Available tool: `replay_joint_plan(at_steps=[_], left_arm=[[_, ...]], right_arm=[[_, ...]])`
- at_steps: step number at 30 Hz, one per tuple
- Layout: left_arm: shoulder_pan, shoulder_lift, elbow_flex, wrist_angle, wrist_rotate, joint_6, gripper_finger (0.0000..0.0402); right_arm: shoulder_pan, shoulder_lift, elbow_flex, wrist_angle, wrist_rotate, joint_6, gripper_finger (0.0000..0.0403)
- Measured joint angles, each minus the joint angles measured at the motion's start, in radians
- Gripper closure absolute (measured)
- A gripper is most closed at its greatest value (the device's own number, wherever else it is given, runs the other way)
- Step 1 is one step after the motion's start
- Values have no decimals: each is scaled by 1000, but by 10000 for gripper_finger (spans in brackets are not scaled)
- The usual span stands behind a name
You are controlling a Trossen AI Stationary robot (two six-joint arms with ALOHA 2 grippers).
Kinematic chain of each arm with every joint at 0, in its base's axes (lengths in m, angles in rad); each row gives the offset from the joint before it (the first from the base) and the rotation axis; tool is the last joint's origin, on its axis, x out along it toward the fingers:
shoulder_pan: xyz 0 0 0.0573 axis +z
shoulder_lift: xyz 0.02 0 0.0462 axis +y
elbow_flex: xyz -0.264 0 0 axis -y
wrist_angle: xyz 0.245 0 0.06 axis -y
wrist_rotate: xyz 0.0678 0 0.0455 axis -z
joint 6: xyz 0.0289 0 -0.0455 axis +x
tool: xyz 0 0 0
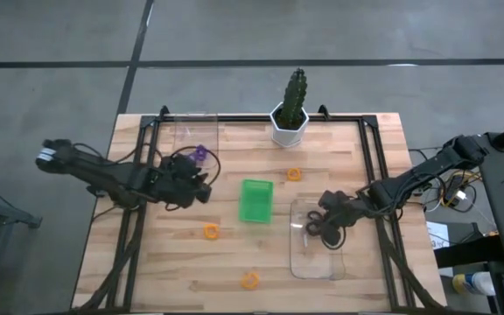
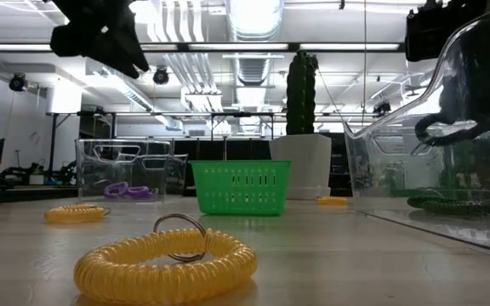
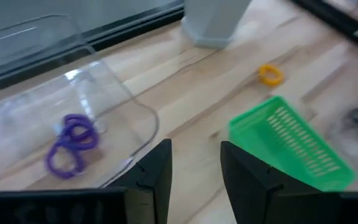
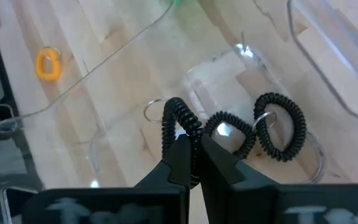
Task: Sort spring keychains
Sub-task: Put the black spring keychain into the bottom transparent bin
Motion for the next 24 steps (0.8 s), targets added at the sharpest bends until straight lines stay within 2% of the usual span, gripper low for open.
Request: replay_joint_plan(at_steps=[6, 19, 24], left_arm=[[0, -43, -85, 160, 7, 95, 273], [0, -41, -137, 223, 11, 149, 273], [0, -41, -156, 346, 11, 230, 273]], right_arm=[[0, 0, -6, 0, 45, -2, 390], [0, 0, -9, 6, 46, 1, 390], [0, 1, -30, 9, 46, 13, 390]])
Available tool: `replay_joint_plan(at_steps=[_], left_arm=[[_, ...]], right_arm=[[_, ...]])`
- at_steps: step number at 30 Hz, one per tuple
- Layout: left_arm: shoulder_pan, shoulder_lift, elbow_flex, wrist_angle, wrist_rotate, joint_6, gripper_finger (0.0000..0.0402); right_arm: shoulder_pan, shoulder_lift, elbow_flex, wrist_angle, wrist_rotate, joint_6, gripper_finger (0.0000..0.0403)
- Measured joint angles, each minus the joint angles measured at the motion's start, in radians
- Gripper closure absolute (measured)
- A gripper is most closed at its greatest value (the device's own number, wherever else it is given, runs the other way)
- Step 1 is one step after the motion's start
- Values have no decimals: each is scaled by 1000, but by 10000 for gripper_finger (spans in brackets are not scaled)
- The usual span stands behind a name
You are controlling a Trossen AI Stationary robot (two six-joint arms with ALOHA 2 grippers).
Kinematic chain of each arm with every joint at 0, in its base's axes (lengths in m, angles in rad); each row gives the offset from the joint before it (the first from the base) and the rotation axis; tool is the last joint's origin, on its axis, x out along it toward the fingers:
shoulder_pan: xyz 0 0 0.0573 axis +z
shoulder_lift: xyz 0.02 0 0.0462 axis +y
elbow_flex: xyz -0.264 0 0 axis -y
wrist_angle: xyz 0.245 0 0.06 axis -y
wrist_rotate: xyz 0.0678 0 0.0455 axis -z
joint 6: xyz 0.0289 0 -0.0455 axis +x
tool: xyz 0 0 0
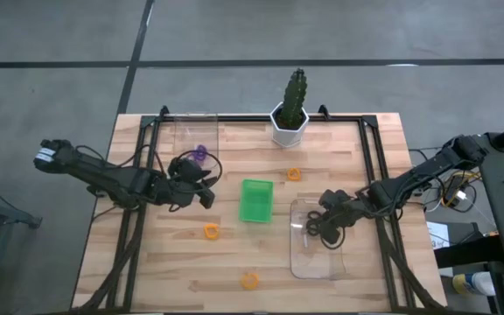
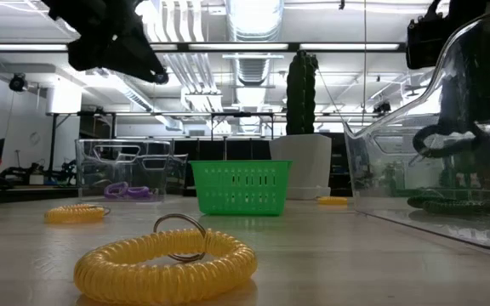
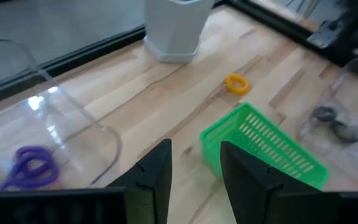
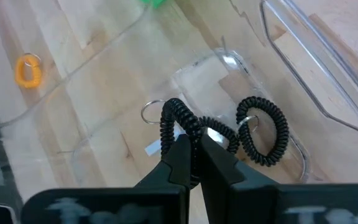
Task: Sort spring keychains
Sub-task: Put the black spring keychain into the bottom transparent bin, then put the top orange spring keychain into the green bin
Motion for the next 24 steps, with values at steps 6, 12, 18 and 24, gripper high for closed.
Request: replay_joint_plan(at_steps=[6, 12, 18, 24], left_arm=[[-11, 0, -131, 315, 41, 87, 273], [-11, -29, -190, 417, 159, 110, 273], [-11, -74, -190, 415, 190, 166, 273], [-11, -137, -191, 400, 191, 205, 273]], right_arm=[[0, 0, -17, 26, 25, 14, 390], [0, 0, -19, 27, 32, 11, 376], [0, 0, -19, 29, 70, 18, 333], [0, 0, -19, 31, 70, 19, 309]])
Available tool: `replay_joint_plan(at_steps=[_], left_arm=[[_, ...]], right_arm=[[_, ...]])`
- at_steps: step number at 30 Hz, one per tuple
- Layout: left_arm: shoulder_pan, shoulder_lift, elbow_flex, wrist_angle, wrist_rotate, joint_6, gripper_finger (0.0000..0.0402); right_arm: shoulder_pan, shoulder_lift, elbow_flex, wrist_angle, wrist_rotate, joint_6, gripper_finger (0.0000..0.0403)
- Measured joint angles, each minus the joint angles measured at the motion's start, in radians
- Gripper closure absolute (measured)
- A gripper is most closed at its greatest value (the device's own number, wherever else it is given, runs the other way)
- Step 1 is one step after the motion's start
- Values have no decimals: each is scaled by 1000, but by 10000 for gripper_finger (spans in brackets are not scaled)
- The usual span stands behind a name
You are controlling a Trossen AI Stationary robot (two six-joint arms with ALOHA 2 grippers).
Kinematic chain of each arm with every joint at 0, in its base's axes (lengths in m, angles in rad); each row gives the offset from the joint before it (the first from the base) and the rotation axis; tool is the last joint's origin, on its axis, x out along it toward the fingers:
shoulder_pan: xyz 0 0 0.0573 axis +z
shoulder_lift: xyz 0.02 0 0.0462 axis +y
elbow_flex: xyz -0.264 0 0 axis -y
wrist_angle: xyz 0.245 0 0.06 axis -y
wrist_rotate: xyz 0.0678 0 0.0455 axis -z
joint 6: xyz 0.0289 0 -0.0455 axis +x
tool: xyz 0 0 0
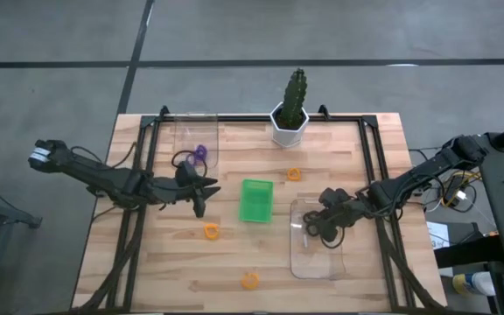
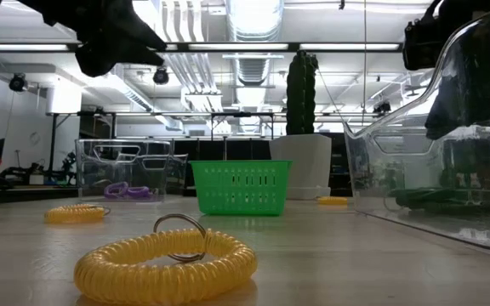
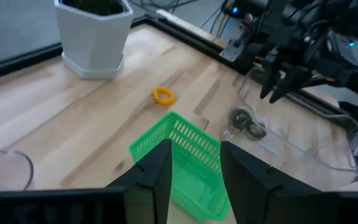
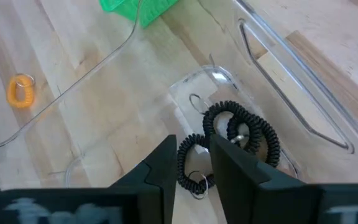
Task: Sort spring keychains
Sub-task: Put the top orange spring keychain into the green bin
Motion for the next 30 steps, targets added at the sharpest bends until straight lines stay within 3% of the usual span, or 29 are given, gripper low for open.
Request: replay_joint_plan(at_steps=[20, 24, 30], left_arm=[[-1, -68, 0, -60, 92, -11, 273], [-2, -72, 0, -58, 98, -8, 273], [-2, -73, 0, -58, 98, 4, 273]], right_arm=[[-11, -49, 0, 240, 55, -201, 330], [-39, -78, 0, 293, 116, -274, 334], [-144, -104, 14, 366, 78, -398, 332]])
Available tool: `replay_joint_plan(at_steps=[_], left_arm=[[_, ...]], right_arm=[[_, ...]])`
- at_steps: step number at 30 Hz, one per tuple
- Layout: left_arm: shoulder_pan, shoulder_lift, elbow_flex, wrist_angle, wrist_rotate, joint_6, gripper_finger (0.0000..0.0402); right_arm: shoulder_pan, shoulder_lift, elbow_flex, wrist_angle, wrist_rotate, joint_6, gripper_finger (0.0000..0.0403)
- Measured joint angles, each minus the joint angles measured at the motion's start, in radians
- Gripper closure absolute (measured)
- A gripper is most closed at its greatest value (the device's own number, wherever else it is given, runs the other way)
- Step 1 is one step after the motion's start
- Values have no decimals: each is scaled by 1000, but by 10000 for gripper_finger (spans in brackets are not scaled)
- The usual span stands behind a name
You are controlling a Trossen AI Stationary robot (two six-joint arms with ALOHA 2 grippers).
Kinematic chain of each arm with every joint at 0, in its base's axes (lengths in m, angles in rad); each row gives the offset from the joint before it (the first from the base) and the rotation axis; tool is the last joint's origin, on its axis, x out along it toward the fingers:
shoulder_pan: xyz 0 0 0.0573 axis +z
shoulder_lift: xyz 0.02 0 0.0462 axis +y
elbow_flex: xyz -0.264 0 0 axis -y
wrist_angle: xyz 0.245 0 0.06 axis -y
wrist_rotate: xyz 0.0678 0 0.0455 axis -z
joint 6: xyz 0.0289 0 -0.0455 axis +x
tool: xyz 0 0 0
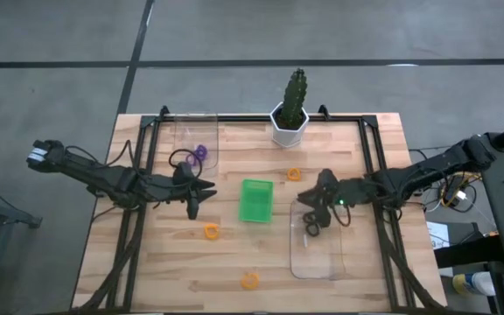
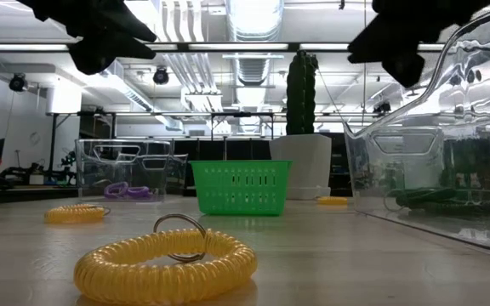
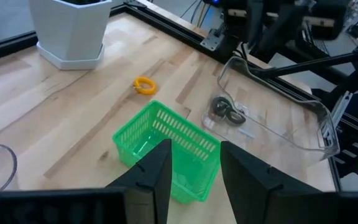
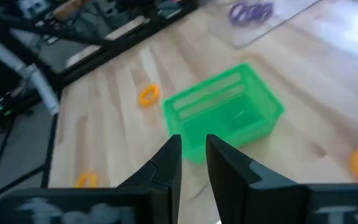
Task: Sort spring keychains
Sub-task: Put the top orange spring keychain into the green bin
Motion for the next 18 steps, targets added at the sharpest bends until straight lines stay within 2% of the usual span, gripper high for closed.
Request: replay_joint_plan(at_steps=[7, 15, 18], left_arm=[[0, 0, 0, 0, 0, 42, 273], [0, 0, 0, 0, 0, 68, 273], [0, 0, 0, 0, 0, 69, 273]], right_arm=[[-186, 40, 120, -149, -60, -56, 319], [-441, 116, 295, -451, -279, -45, 291], [-522, 155, 361, -585, -321, -46, 276]])
